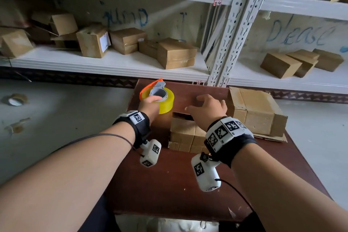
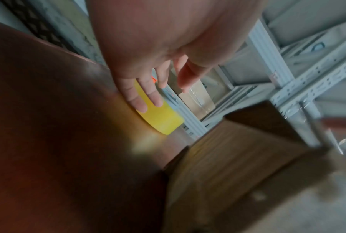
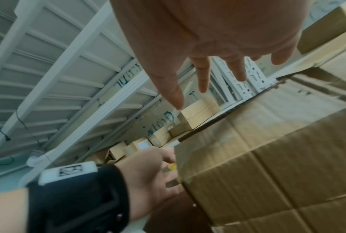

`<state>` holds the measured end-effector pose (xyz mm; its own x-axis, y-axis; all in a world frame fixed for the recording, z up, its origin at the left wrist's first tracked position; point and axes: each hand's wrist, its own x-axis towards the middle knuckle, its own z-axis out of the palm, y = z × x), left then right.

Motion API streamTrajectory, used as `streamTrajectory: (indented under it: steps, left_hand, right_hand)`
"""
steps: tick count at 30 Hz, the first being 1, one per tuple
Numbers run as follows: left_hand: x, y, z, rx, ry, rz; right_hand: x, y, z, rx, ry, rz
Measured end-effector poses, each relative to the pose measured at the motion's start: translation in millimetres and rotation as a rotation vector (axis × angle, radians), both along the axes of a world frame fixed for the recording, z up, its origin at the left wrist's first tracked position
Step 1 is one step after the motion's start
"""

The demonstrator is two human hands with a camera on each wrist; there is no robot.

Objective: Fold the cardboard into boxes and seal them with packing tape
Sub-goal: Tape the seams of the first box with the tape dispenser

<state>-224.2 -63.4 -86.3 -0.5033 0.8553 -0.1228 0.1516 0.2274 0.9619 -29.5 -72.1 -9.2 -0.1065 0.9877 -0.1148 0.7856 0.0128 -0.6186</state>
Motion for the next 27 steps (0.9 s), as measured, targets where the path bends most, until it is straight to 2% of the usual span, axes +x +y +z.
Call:
streamTrajectory:
  steps: [2,6,8,12,15,18,22,27]
  left_hand:
    - [-4,6,-7,0.005,0.16,-0.133]
    - [-19,21,-26,-0.141,0.501,-0.329]
    - [-23,25,-31,-0.167,0.679,-0.342]
    - [-23,24,-24,-0.257,0.799,-0.276]
    - [-21,19,-9,-0.374,0.987,-0.271]
    - [-24,10,-8,-0.414,0.969,-0.264]
    - [-40,-9,-11,-0.357,0.764,-0.169]
    - [-38,-38,27,-0.066,0.386,0.032]
  right_hand:
    - [-10,-2,1,0.005,0.04,0.024]
    - [-19,-1,-2,0.01,0.015,0.051]
    - [-18,3,-5,-0.02,0.029,0.057]
    - [-12,4,-3,-0.043,0.043,0.047]
    - [-3,0,4,-0.034,0.035,0.038]
    - [6,-5,10,-0.018,0.049,0.063]
    - [10,-15,14,0.032,0.021,0.12]
    - [18,-31,26,0.244,0.126,0.191]
